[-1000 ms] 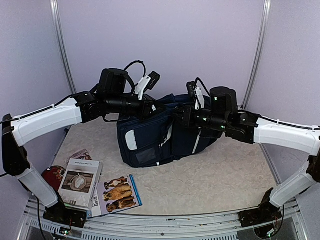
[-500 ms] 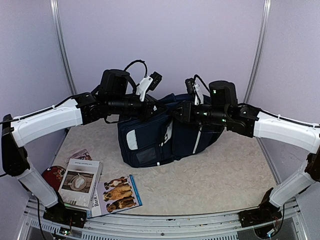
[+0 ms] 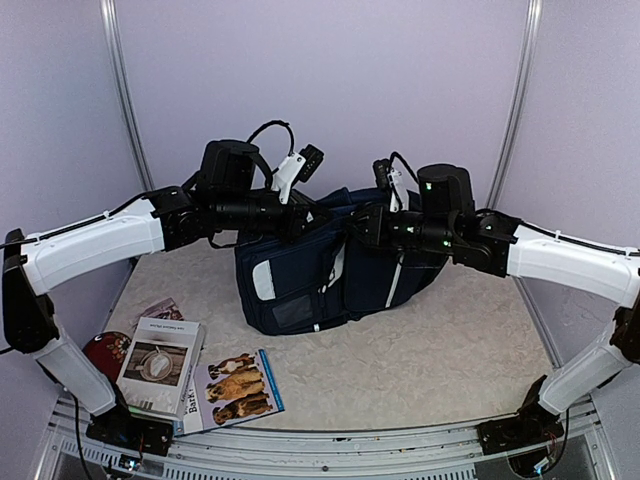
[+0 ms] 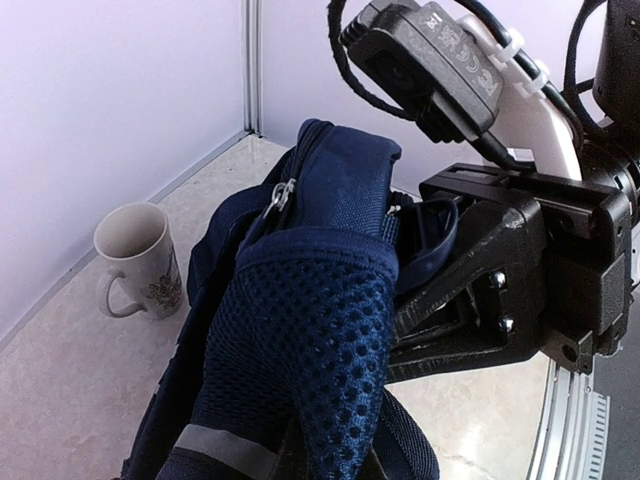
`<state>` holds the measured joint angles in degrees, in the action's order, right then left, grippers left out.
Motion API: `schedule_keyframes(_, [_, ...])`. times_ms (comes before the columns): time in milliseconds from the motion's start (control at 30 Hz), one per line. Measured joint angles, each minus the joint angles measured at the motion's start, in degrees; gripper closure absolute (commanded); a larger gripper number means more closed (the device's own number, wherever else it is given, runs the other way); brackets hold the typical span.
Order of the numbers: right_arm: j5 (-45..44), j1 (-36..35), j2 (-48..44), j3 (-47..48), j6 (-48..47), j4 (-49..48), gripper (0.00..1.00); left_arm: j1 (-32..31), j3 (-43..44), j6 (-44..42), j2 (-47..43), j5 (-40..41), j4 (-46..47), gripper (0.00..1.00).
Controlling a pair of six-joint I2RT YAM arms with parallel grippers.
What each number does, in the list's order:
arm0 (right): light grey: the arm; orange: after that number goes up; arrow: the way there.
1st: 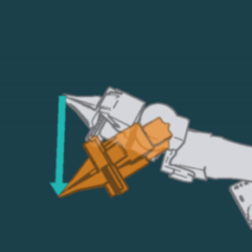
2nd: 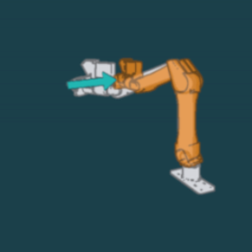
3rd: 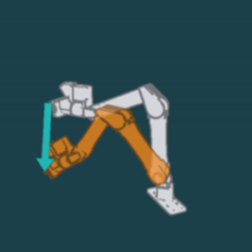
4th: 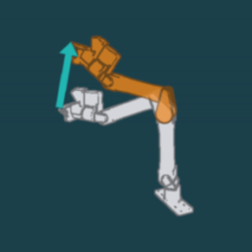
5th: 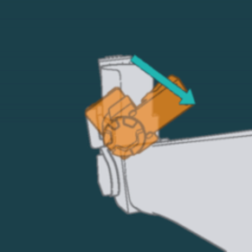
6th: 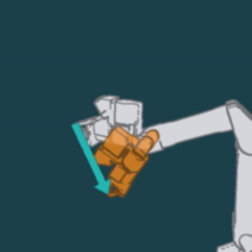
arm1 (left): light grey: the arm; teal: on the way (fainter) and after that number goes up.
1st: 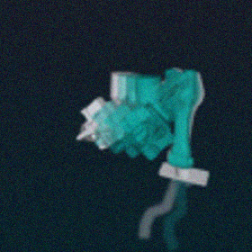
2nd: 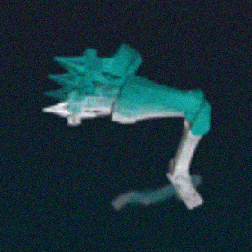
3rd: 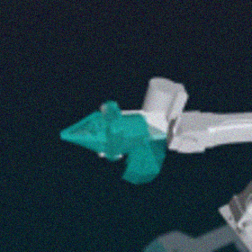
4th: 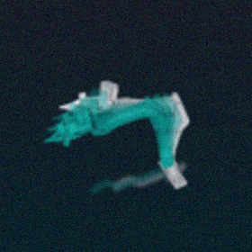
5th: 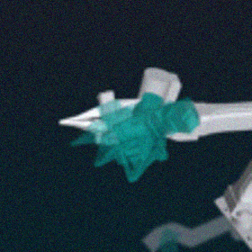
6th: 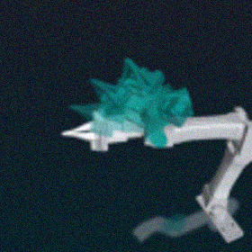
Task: Pack the student bag
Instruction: Grab the largest pocket of the student bag, then unzip the largest pocket of the student bag.
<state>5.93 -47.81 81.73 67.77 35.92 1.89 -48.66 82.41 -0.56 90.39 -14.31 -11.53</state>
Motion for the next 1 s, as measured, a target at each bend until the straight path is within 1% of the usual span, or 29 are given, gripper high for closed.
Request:
schedule_keyframes(100, [-0.07, 0.0, -0.81, 0.02, -0.33, 1.49, 0.99, -0.33, 0.0, -0.42, 0.0, 0.61, -0.02, 1.0])
schedule_keyframes(167, [0.5, 0.09, -1.68, 0.04, -0.35, 2.45, 0.93, -0.7, 0.0, -1.01, 0.0, 1.25, -0.04, 1.0])
schedule_keyframes(233, [1.9, 0.44, -2.36, 0.11, -0.42, 3.41, 0.89, -0.94, 0.0, -1.36, 0.0, 1.55, -0.02, 1.0])
schedule_keyframes(333, [3.98, 0.87, -2.6, 1.22, -0.72, 5.09, 0.87, -1.03, 0.0, -1.68, -0.02, 1.7, -0.02, 1.0])
schedule_keyframes(467, [4.76, 1.03, -2.58, 1.86, -0.76, 6.1, 0.88, -1.01, -0.02, -1.88, -0.04, 1.68, -0.02, 1.0])
schedule_keyframes(667, [3.52, 1.11, -1.9, 2.47, -0.48, 7.19, 0.99, -0.98, -0.2, -1.95, -0.11, 1.75, 0.0, 1.0])
schedule_keyframes(767, [2.4, 1.11, -1.88, 3.04, -1.2, 8.59, 1.0, -0.98, -0.37, -2.25, -0.13, 1.77, 0.17, 1.0])
schedule_keyframes(1000, [-3.56, 1.14, -2.14, 7.69, -9.49, 19.23, 1.0, -1.16, -0.59, -3.06, -0.46, 2.21, 0.24, 1.0])
